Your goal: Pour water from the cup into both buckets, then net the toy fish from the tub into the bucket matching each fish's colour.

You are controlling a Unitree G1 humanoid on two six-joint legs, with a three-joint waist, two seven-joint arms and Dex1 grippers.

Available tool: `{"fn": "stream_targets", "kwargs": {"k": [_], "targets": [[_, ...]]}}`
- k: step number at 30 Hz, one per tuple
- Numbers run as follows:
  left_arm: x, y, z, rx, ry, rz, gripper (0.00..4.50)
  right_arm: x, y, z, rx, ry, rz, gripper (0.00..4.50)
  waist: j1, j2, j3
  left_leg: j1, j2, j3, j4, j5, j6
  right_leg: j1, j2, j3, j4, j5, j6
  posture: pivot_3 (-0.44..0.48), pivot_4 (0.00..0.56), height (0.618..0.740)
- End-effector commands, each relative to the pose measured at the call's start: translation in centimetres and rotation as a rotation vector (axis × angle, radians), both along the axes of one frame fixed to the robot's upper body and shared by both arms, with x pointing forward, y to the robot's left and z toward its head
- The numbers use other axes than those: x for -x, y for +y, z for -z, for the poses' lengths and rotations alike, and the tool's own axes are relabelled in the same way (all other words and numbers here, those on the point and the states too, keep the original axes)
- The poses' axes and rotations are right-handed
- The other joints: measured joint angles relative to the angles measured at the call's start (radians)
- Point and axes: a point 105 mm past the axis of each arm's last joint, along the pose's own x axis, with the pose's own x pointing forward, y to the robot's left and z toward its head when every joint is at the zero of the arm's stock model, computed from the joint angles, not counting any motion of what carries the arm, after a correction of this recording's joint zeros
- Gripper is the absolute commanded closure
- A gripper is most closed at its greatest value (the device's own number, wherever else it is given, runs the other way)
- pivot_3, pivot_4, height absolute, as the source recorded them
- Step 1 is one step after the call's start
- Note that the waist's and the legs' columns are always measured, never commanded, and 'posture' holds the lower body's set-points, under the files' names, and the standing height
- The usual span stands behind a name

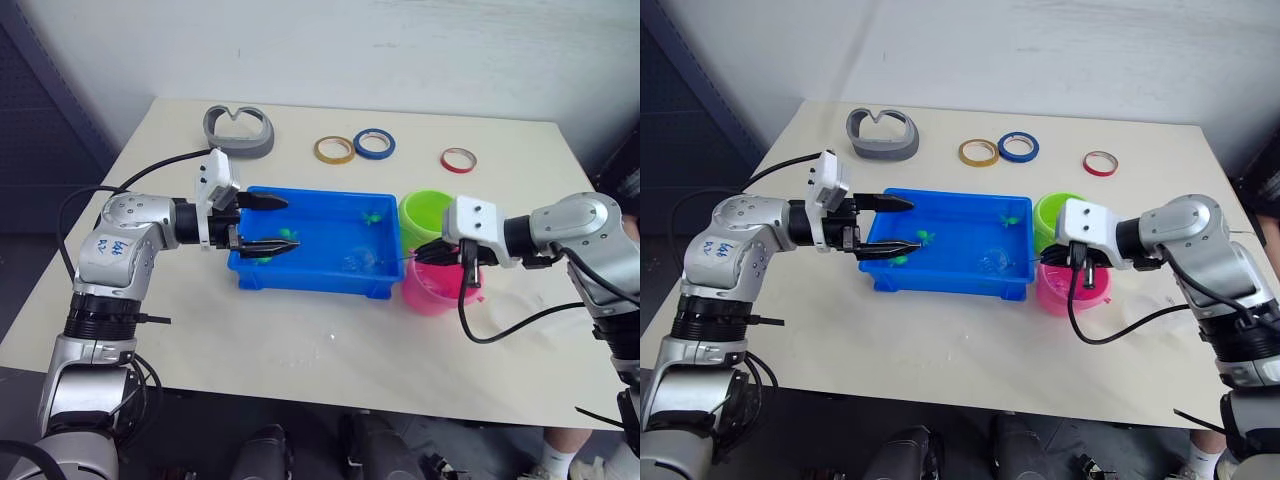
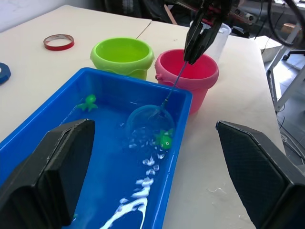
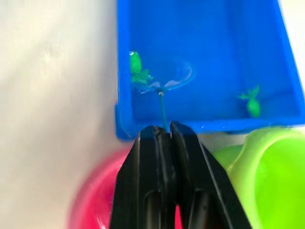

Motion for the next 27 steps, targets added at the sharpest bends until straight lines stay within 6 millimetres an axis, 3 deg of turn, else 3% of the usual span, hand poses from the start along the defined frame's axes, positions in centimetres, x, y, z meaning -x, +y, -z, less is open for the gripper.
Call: {"fn": "stream_targets", "kwargs": {"k": [1, 6, 20, 27], "targets": [[0.1, -0.2, -1.0, -0.001, -0.044, 0.021, 0.05, 0.7, 0.2, -1.0, -0.155, 0.119, 0.110, 4.50, 0.001, 0.000, 0.000, 0.000, 0.000, 0.000, 0.000, 0.000, 0.000, 0.000, 0.000, 0.000, 0.000, 0.000, 0.000, 0.000, 0.150, 0.740], [-0.1, -0.3, -1.1, -0.002, -0.045, 0.027, 0.05, 1.0, 0.1, -1.0, -0.267, 0.217, 0.221, 4.50, 0.002, 0.000, 0.000, 0.000, 0.000, 0.000, 0.000, 0.000, 0.000, 0.000, 0.000, 0.000, 0.000, 0.000, 0.000, 0.000, 0.150, 0.740], [-0.9, -0.7, -1.6, 0.004, -0.038, 0.060, 0.05, 1.2, -1.4, -1.7, -0.444, 0.121, 0.387, 4.50, 0.003, 0.000, 0.000, -0.001, 0.000, 0.000, -0.001, 0.000, 0.001, 0.000, 0.000, 0.000, -0.001, 0.000, 0.000, 0.000, 0.150, 0.740], [-1.5, -2.5, -2.7, 0.079, -0.016, 0.119, 0.05, 2.3, -4.1, -4.8, -0.529, 0.000, 0.504, 4.50, 0.004, 0.000, 0.000, -0.001, 0.000, 0.000, -0.001, 0.000, 0.001, 0.000, 0.000, 0.000, -0.001, 0.000, 0.000, 0.000, 0.150, 0.740]]}}
